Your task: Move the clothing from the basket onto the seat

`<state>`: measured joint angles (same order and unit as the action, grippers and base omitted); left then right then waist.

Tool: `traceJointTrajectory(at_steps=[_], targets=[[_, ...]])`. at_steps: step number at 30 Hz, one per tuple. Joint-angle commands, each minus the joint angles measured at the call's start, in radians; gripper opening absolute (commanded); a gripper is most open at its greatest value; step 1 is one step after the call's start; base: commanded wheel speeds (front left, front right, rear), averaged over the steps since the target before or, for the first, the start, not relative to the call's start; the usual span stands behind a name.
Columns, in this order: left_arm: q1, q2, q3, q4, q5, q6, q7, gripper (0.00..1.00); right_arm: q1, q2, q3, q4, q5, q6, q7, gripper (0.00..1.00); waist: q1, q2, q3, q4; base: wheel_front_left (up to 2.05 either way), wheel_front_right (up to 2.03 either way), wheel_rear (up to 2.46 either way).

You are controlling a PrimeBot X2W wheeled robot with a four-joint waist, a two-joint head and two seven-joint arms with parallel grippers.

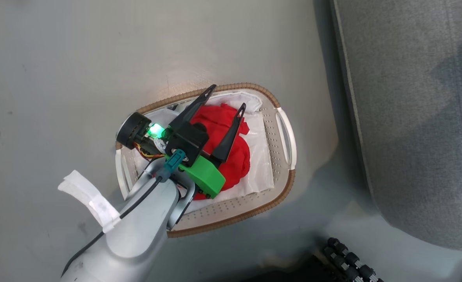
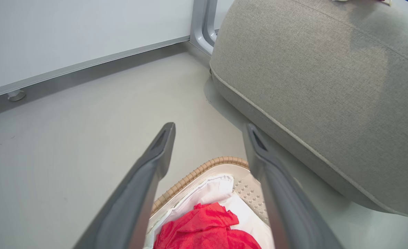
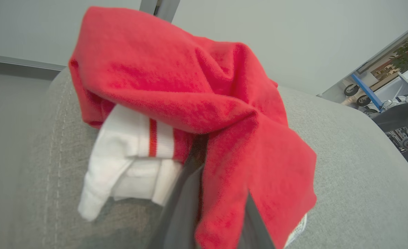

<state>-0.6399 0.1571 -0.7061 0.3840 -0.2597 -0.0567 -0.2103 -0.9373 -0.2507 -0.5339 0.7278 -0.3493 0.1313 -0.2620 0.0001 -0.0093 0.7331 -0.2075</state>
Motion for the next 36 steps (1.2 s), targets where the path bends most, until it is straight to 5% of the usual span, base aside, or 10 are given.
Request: traceJointTrajectory(at_steps=[1,17,25,36], targets=[[0.011,0.003,0.008,0.005,-0.015,0.008,-0.009,1.00,0.028,0.006,0.018,-0.003,0.012,-0.001,-0.005,1.00,-0.0001,0.0093,-0.032,-0.012,0.00,0.00,0.00],[0.103,-0.043,0.086,0.077,-0.108,0.006,-0.057,1.00,0.287,0.026,0.157,-0.097,0.145,-0.001,-0.005,1.00,-0.0001,0.0093,-0.295,-0.006,0.00,0.00,0.00],[0.197,-0.069,0.213,0.032,-0.122,0.011,-0.054,1.00,0.330,0.019,0.196,-0.113,0.158,-0.001,-0.005,1.00,-0.0001,0.0093,-0.460,0.040,0.00,0.00,0.00],[0.374,-0.084,0.459,-0.023,-0.073,0.030,-0.054,1.00,0.375,0.136,0.314,-0.220,0.225,-0.001,-0.004,1.00,-0.0001,0.0093,-0.580,0.097,0.00,0.00,0.00]])
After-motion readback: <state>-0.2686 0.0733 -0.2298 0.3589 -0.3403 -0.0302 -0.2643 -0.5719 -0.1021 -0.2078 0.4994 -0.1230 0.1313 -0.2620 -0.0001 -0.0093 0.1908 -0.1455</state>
